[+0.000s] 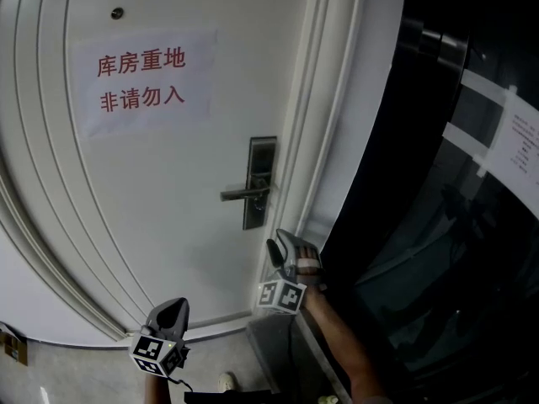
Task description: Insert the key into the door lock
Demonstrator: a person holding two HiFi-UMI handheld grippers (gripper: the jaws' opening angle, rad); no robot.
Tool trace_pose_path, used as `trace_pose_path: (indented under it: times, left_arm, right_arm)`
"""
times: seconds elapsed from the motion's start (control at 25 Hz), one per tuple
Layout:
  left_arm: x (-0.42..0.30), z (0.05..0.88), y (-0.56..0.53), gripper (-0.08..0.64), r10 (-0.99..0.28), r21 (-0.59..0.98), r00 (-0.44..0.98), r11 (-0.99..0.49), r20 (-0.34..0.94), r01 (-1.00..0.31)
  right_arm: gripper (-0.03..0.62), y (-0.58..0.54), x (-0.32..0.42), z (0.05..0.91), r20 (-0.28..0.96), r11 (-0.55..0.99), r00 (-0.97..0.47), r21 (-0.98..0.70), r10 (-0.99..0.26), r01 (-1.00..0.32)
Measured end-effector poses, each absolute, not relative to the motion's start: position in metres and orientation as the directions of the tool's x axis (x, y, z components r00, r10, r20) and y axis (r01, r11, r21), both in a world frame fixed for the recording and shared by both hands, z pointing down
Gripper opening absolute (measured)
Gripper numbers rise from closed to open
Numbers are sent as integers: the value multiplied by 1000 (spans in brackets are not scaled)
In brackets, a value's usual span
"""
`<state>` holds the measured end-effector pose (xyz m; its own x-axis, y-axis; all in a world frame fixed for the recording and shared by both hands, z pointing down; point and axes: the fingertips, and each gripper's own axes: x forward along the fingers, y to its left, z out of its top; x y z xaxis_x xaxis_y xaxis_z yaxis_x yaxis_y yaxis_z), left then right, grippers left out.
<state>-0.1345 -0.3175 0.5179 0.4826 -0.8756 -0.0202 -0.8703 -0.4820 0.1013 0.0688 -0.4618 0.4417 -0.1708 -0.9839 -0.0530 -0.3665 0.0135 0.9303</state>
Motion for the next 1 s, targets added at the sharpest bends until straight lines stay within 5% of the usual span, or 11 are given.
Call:
trace_pose_path:
  times: [0.44,1.0]
  left_arm:
    - [-106,519,-283,3,-874,82,485,-484,-12,-871]
    - [-48,522,-229,3,-840,65,542,-541,0,-838]
  right_arm:
    - [87,-377,95,452,-23,291,-343,479,-939,-828]
    - [3,-280,120,488,-2,425,-429,138,-903,-895]
